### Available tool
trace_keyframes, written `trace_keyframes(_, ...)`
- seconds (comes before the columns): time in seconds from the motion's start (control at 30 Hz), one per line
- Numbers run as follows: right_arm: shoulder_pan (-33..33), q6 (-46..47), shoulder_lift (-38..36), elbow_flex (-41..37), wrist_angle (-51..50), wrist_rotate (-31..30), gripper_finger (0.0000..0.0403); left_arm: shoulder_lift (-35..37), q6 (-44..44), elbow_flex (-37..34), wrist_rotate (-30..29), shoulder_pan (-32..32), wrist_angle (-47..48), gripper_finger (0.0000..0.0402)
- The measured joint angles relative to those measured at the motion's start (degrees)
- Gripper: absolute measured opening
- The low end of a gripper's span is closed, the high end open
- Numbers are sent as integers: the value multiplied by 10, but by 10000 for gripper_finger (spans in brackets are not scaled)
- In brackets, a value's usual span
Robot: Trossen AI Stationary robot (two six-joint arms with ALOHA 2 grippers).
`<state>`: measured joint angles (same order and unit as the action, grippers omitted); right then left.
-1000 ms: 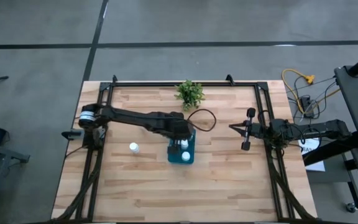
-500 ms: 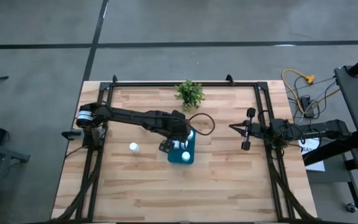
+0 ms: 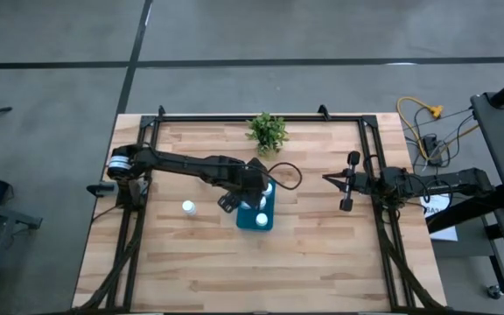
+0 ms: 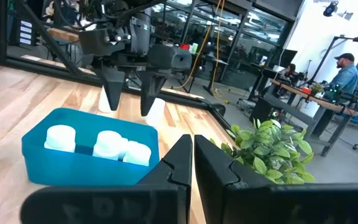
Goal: Pick and place pill bottles into a basket
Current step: Put the white medicine bottle into the blue bin
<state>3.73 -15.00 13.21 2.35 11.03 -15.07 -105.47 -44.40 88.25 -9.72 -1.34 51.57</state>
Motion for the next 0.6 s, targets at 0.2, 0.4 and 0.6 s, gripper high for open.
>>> trace_keyframes(0.2, 0, 0, 0, 0, 0, 0, 9, 0, -46, -2, 8, -2, 5, 244)
trace_keyframes(0.4, 0, 7, 0, 0, 0, 0, 9, 0, -94, -2, 48, -2, -2, 213)
trace_keyframes(0.6, 0, 11, 0, 0, 1, 0, 9, 0, -124, -2, 68, -2, -6, 207)
